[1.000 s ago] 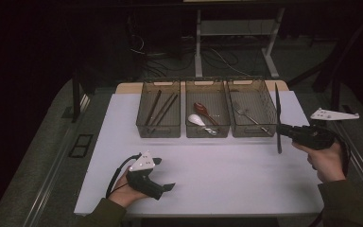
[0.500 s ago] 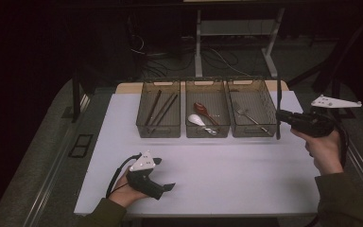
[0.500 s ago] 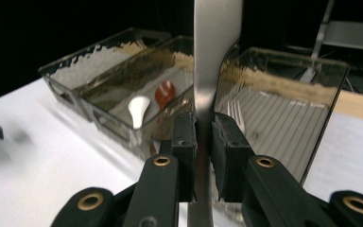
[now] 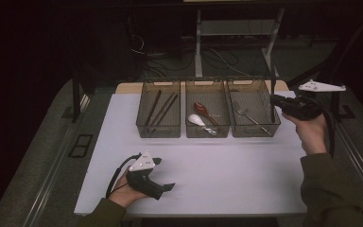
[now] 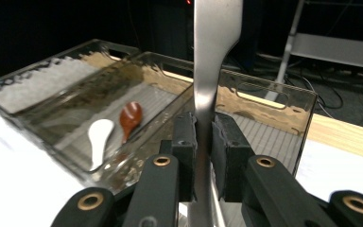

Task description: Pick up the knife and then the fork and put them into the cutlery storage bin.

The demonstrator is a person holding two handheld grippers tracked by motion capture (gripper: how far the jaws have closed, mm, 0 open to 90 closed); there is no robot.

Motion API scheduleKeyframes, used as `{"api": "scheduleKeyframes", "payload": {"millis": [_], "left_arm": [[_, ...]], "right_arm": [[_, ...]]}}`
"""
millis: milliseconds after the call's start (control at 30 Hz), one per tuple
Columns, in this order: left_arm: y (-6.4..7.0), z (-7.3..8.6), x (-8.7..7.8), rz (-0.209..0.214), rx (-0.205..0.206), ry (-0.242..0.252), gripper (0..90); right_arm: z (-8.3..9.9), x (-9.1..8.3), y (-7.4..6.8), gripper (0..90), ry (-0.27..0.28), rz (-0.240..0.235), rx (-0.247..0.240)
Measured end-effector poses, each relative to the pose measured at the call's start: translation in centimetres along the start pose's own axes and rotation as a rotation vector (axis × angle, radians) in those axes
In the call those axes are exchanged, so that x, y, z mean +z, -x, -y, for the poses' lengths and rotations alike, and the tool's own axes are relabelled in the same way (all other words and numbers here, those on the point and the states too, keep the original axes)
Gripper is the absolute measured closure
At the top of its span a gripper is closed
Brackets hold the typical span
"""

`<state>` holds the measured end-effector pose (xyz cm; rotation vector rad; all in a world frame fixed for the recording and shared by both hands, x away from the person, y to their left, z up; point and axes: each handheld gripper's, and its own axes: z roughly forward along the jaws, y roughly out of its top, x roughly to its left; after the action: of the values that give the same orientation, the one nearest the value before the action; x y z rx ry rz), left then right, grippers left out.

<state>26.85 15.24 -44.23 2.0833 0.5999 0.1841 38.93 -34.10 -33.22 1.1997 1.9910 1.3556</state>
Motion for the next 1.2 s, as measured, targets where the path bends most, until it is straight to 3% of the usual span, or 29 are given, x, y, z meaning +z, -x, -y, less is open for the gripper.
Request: {"api": "scheduleKeyframes", "payload": {"millis": [200,500,833,1200], "left_arm": [[0.0,0.0,-0.1,0.001,0.004,0.002,0.0],[0.0,0.0,-0.1,0.001,0.003,0.000,0.0],[0.0,0.0,0.0,0.002,0.004,0.000,0.0],[0.0,0.0,0.0,0.002,0.003,0.000,0.0]], "right_arm": [[-0.4,2.2,1.0,79.4,-0.078,0.023,0.008],[1.0,4.7,2.4,79.4,-0.218,0.040,0.025],[1.9,6.6,2.9,79.4,-0.375,0.041,0.027],[1.8,8.1,2.7,79.2,-0.482,0.045,0.001]]}}
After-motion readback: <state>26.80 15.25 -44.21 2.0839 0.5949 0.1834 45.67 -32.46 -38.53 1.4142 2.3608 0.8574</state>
